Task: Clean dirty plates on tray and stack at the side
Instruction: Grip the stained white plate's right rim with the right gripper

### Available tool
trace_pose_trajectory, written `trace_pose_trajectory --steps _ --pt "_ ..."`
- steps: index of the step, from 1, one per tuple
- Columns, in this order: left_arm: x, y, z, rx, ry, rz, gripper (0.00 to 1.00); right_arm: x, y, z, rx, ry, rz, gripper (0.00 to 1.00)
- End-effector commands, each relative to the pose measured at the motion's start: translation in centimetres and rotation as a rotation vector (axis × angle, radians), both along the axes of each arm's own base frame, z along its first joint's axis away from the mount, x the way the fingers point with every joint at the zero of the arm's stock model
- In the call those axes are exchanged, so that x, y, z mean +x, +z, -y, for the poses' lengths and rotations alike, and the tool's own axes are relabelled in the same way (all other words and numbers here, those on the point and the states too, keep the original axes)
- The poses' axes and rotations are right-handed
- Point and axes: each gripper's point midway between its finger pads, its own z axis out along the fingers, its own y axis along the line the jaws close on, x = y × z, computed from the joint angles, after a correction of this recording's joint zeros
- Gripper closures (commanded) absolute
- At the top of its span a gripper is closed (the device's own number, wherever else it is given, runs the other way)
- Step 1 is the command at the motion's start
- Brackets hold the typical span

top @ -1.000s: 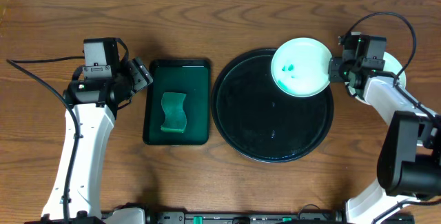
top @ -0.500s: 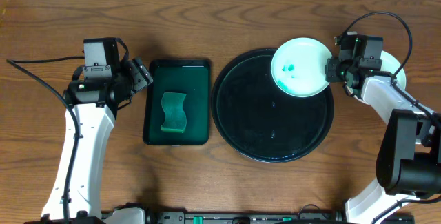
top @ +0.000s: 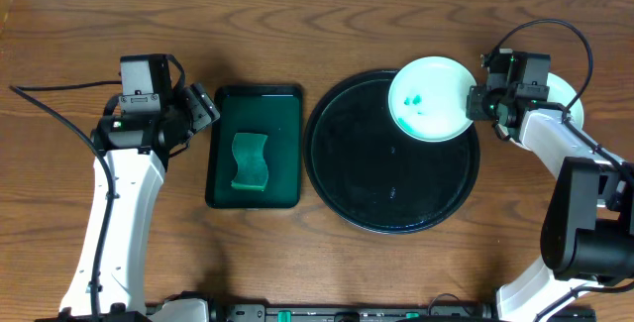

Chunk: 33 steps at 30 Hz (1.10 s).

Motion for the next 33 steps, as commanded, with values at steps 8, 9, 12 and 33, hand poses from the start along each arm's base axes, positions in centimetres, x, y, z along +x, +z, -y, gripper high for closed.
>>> trace_pose_trajectory --steps 8,9,12,33 --pt "0.2 0.3 -0.2 0.003 0.011 0.006 0.2 -3.7 1.5 -4.4 0.145 -0.017 -0.147 0.99" --pt "0.2 0.3 -0.2 0.003 0.011 0.006 0.2 -4.6 1.1 -5.0 0.153 -0.019 -0.188 0.99" --pt "0.2 0.3 -0.2 0.003 0.011 0.006 0.2 -6.7 0.2 -6.9 0.171 -0.025 -0.286 0.99" --pt "0.2 0.3 -0.2 0.003 0.011 0.006 0.2 -8.7 -0.7 -10.5 -0.03 -0.007 -0.326 0.71"
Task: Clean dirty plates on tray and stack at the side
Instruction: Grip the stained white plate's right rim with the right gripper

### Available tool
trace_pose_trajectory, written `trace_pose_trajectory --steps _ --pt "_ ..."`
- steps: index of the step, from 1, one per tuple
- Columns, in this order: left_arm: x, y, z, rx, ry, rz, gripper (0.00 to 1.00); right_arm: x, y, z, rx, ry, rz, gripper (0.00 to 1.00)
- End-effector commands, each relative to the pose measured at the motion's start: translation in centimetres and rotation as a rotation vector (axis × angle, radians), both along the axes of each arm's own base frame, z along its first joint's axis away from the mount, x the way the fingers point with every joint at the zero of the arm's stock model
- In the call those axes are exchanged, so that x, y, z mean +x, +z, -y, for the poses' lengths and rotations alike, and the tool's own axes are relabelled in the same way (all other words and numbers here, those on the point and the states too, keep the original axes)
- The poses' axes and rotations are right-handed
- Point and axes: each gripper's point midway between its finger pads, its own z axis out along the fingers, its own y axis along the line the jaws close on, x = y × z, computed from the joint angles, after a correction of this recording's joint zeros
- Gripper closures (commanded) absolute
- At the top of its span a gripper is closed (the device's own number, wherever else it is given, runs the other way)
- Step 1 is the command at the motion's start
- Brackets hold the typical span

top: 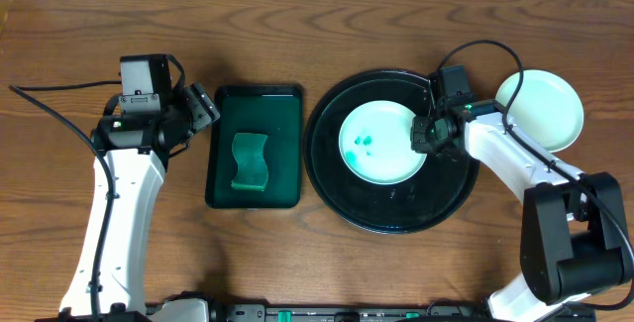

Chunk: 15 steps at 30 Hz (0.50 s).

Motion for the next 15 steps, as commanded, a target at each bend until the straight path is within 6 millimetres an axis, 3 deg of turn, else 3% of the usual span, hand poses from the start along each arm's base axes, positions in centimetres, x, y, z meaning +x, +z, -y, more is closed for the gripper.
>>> trace_pose_trajectory --steps 1,8,15 --pt "0.2 0.3 -0.2 0.003 0.011 0.006 0.2 1.0 1.0 0.1 -0.032 0.052 0.053 0.71" --pt "0.2 0.3 -0.2 0.003 0.01 0.006 0.2 2.4 1.0 -0.3 -0.044 0.129 0.116 0.76" --pt "0.2 0.3 -0.2 0.003 0.011 0.007 0.2 2.0 -0.9 -0.2 -0.057 0.16 0.07 0.82"
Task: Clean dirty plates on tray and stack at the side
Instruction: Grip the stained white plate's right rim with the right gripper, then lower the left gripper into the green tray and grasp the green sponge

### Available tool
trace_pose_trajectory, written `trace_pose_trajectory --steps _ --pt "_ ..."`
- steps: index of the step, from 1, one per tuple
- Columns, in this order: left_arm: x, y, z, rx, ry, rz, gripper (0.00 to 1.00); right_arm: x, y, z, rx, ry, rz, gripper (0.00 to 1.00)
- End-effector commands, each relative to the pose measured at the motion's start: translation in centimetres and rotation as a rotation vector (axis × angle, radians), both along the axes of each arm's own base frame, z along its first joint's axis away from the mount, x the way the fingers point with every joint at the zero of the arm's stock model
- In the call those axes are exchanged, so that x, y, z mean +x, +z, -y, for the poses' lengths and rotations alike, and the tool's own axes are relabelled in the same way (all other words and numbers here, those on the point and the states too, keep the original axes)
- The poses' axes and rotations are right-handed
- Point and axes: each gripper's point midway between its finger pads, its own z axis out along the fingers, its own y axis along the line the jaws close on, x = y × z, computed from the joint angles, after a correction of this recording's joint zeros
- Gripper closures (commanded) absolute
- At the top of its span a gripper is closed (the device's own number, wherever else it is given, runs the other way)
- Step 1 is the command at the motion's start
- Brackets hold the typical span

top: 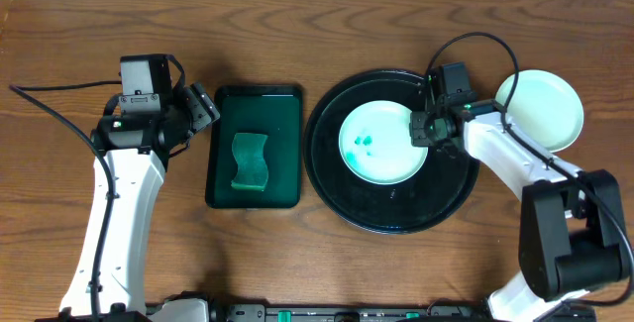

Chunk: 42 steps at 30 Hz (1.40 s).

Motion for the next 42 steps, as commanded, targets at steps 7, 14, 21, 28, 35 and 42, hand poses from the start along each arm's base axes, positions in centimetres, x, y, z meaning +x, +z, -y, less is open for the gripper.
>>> trace_pose_trajectory --steps 7,14,21,28,35,42 --pt "0.2 0.3 -0.2 0.003 0.011 0.007 0.2 -0.1 -1.2 0.0 -0.025 0.033 -0.027 0.99" --pt "0.2 0.3 -0.2 0.003 0.01 0.007 0.2 -0.4 -1.3 0.1 -0.028 0.034 -0.04 0.99" --pt "-1.9 -0.7 3.9 -0.21 -0.089 -0.084 0.2 -0.4 -1.3 0.1 -0.028 0.033 -0.04 0.99" --pt "-5.7 -3.8 8.9 -0.262 -0.235 -0.249 0.2 -0.3 -1.3 0.1 -0.027 0.033 -0.036 0.99" --pt "-6.0 -4.1 10.2 -0.24 -0.281 -0.255 0.2 -0.3 -1.3 0.1 -0.027 0.033 -0.038 0.99" --pt "-6.0 -4.3 10.4 -0.233 -0.291 -0.255 0.2 -0.4 -1.3 0.1 -0.028 0.034 -0.039 0.99"
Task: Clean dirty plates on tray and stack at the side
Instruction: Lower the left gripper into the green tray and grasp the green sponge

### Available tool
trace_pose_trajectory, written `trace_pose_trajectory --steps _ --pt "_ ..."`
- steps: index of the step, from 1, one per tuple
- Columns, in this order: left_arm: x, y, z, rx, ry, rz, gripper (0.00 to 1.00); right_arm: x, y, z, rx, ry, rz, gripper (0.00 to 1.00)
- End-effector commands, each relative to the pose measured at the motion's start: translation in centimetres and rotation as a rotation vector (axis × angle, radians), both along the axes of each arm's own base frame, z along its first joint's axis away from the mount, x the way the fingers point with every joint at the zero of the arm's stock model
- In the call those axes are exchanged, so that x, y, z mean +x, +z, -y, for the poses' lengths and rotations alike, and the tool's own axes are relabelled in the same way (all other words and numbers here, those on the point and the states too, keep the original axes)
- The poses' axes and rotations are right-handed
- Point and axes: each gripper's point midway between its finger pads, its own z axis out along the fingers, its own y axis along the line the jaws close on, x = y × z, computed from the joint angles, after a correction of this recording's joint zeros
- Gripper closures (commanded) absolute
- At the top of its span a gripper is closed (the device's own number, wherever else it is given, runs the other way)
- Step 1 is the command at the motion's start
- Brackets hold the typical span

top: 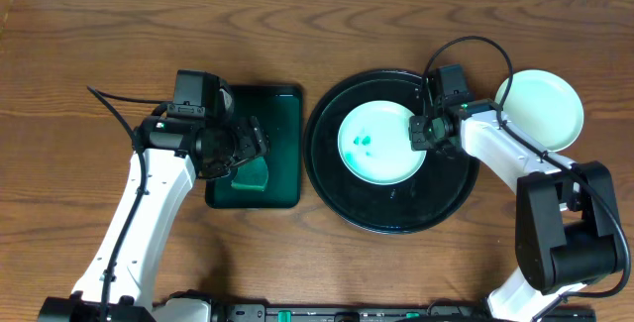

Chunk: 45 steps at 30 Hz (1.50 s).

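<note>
A pale green dirty plate (pixel 379 145) with small green stains (pixel 365 141) lies in the round black tray (pixel 391 213). My right gripper (pixel 420 134) sits at the plate's right rim and appears shut on it. A green sponge (pixel 256 176) lies in the dark green rectangular tray (pixel 282 114). My left gripper (pixel 250 144) hangs over the sponge's upper part with its fingers apart, covering that part. A second pale green plate (pixel 543 109) with no stains rests on the table to the right of the black tray.
The wooden table (pixel 317 35) carries both trays side by side with a narrow gap between them. The right arm's cable (pixel 475 45) loops above the black tray. The left arm (pixel 149 223) stretches from the front edge toward the sponge tray.
My left gripper has moved from the left of the green tray to over the sponge inside it. The right gripper and the dirty plate stay where they were.
First my right gripper held the dirty plate over the black tray's upper right edge, in front of the other plate. Then the plate lay in the tray's middle with the gripper at its right rim. The left arm stayed beside the sponge tray until now.
</note>
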Motion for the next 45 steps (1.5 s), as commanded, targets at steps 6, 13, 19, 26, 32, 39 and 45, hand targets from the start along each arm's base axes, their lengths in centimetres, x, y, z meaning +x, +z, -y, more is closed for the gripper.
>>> trace_pose_trajectory --steps 6,13,19,26,32,39,45 --pt "-1.1 -1.1 1.6 0.008 -0.062 -0.026 0.53 0.1 0.0 -0.1 -0.007 0.013 -0.001 0.99" --pt "-1.1 -1.8 0.7 0.088 -0.052 -0.109 0.64 0.1 0.0 -0.1 -0.006 0.014 -0.002 0.98" --pt "-0.7 -0.9 -1.0 0.217 -0.1 -0.217 0.56 0.1 0.0 -0.1 -0.007 0.014 -0.002 0.98" --pt "1.1 -1.4 -0.8 0.225 -0.109 -0.162 0.5 0.0 -0.1 -0.2 -0.007 0.016 -0.002 0.98" --pt "1.7 -2.1 -0.7 0.225 -0.108 -0.135 0.5 0.0 0.0 -0.2 -0.007 0.016 -0.002 0.98" --pt "1.8 -3.3 -1.5 0.272 -0.102 -0.17 0.51 0.0 0.0 -0.2 -0.007 0.016 -0.002 0.97" --pt "1.5 -5.9 -1.8 0.303 -0.136 -0.249 0.51 0.0 0.0 -0.2 -0.007 0.016 -0.002 0.97"
